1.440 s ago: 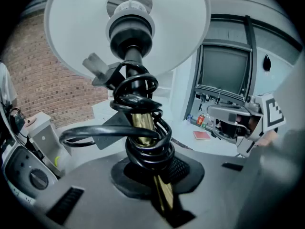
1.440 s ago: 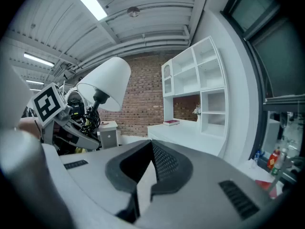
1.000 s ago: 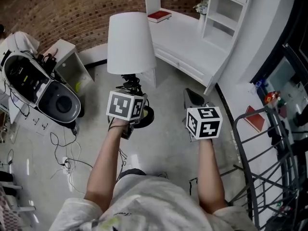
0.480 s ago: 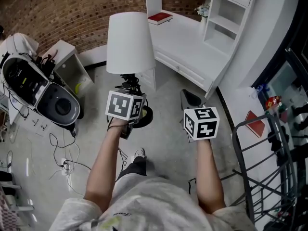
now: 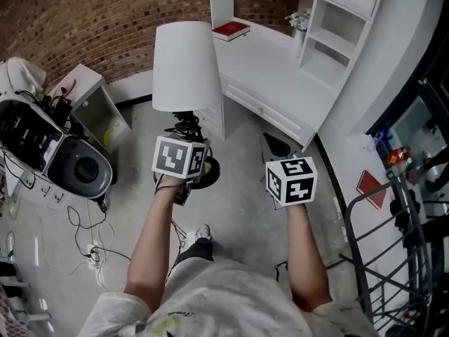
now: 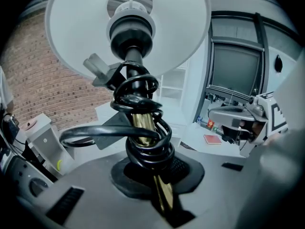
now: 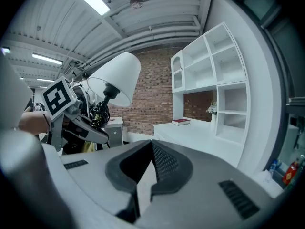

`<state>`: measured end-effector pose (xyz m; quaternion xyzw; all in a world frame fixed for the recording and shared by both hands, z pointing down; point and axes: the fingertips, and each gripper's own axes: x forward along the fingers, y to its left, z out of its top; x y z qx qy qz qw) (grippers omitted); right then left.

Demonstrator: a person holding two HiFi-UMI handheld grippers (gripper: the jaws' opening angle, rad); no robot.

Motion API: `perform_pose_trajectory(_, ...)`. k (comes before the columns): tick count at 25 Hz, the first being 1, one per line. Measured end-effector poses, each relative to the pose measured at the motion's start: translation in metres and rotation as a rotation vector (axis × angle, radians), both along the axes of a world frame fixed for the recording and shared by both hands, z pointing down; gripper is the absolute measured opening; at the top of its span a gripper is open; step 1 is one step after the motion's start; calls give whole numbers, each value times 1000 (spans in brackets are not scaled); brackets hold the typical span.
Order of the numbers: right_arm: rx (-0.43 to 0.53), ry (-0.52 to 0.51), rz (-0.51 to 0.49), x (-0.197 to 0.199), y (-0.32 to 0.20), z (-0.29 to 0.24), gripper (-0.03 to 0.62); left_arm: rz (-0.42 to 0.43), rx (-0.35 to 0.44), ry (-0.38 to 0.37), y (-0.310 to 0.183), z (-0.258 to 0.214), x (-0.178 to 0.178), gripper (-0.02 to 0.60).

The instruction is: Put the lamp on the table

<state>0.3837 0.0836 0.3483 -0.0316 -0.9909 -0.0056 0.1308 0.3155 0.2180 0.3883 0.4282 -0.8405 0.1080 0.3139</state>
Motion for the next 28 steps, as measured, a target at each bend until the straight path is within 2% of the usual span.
perform_pose_trajectory(16,5,44,93,-153,5,-7,5,89,-20,6,4,-3,-164,51)
perform_pose_trajectory(23,16,48,142,-192,4,-4,5,142,-28,0,0,4,-210,51)
perform_pose_trajectory(28,20,53,173,-204,3,0,5,179,-25,10,-4,12,-222,51)
